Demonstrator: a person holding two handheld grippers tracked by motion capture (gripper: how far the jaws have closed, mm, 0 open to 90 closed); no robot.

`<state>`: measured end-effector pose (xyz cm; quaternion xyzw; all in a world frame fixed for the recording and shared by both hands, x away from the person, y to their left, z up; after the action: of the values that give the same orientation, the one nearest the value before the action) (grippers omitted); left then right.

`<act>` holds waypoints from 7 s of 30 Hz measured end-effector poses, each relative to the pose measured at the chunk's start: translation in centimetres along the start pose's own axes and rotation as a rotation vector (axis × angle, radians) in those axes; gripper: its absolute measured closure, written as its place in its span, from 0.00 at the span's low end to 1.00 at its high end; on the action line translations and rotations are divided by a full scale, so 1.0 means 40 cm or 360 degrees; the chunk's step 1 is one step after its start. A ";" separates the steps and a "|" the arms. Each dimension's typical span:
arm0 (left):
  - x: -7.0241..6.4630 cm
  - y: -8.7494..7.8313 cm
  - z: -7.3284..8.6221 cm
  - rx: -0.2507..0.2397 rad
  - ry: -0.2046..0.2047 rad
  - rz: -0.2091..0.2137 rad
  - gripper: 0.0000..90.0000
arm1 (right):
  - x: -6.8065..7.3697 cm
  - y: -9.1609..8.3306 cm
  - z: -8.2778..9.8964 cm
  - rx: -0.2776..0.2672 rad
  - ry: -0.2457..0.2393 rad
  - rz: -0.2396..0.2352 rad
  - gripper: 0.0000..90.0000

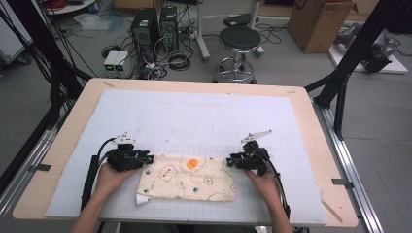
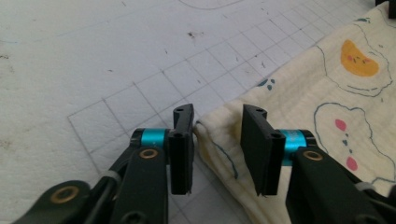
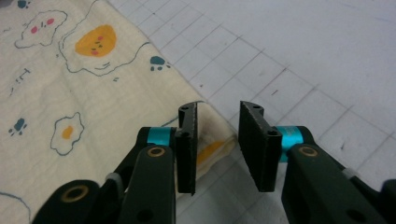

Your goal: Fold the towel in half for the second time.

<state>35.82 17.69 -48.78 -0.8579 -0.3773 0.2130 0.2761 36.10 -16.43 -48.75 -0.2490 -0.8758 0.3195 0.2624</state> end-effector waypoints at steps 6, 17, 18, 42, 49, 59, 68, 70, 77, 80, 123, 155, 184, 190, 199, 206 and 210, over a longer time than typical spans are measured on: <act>-0.007 -0.005 0.003 0.0021 0.0052 0.0000 0.90 | 0.007 0.004 0.001 0.0018 -0.0048 -0.0021 0.90; -0.011 -0.028 -0.023 -0.0082 0.0002 0.0014 0.92 | 0.019 -0.007 -0.021 -0.0044 -0.0093 -0.0042 0.94; -0.011 -0.031 -0.027 -0.0087 -0.0006 0.0014 0.92 | 0.018 -0.010 -0.027 -0.0063 -0.0088 -0.0058 0.94; 0.064 -0.006 -0.161 -0.0174 -0.0058 -0.0133 0.92 | -0.075 -0.036 -0.170 -0.0084 0.0039 0.0024 0.95; 0.102 0.014 -0.196 -0.0204 -0.0118 -0.0171 0.92 | -0.114 -0.038 -0.206 -0.0159 0.0119 0.0021 0.95; 0.119 0.047 -0.177 -0.0157 -0.0133 -0.0195 0.92 | -0.153 0.005 -0.184 -0.0146 0.0235 -0.0004 0.95; 0.111 0.034 -0.161 -0.0165 -0.0138 -0.0167 0.92 | -0.137 -0.008 -0.186 -0.0179 0.0227 -0.0054 0.94; 0.108 0.031 -0.159 -0.0164 -0.0126 -0.0171 0.92 | -0.133 -0.011 -0.186 -0.0178 0.0231 -0.0060 0.94; 0.095 0.012 -0.153 -0.0200 -0.0094 -0.0157 0.92 | -0.116 -0.016 -0.181 -0.0134 0.0185 -0.0067 0.94; 0.092 0.004 -0.144 -0.0219 -0.0094 -0.0146 0.91 | -0.106 -0.024 -0.182 -0.0139 0.0186 -0.0089 0.94; -0.006 -0.052 -0.007 -0.0110 0.0132 -0.0005 0.88 | 0.001 -0.043 -0.054 -0.0144 0.0037 -0.0176 0.93; -0.086 -0.074 -0.090 -0.0200 0.0189 0.0161 0.79 | 0.096 -0.051 -0.104 -0.0253 -0.0055 -0.0265 0.85; -0.177 0.086 -0.069 0.0135 0.0353 0.0132 0.96 | 0.169 0.152 -0.112 0.0071 -0.0174 -0.0208 0.98; -0.156 0.073 -0.062 0.0173 0.0392 0.0066 0.96 | 0.158 0.141 -0.093 0.0084 -0.0247 -0.0160 0.97; -0.109 0.040 -0.039 0.0135 0.0309 0.0042 0.94 | 0.135 0.107 -0.072 0.0076 -0.0279 -0.0119 0.94; -0.079 0.012 -0.021 0.0114 0.0271 0.0026 0.93 | 0.098 0.065 -0.046 0.0064 -0.0257 -0.0065 0.93; -0.069 0.000 -0.010 0.0090 0.0257 0.0028 0.92 | 0.076 0.043 -0.034 0.0050 -0.0237 -0.0036 0.92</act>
<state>34.34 15.46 -48.03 -0.8674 -0.3401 0.1563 0.3279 35.14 -12.85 -48.12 -0.2105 -0.8905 0.3479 0.2041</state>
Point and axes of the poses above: each handheld gripper's, and its own axes: y roughly forward along the jaws, z roughly out of its underside, x roughly to its left, the point moved 7 cm from there along y, roughly forward along the jaws, and after that the axes turned 4 degrees about -z, right-handed, at the moved point
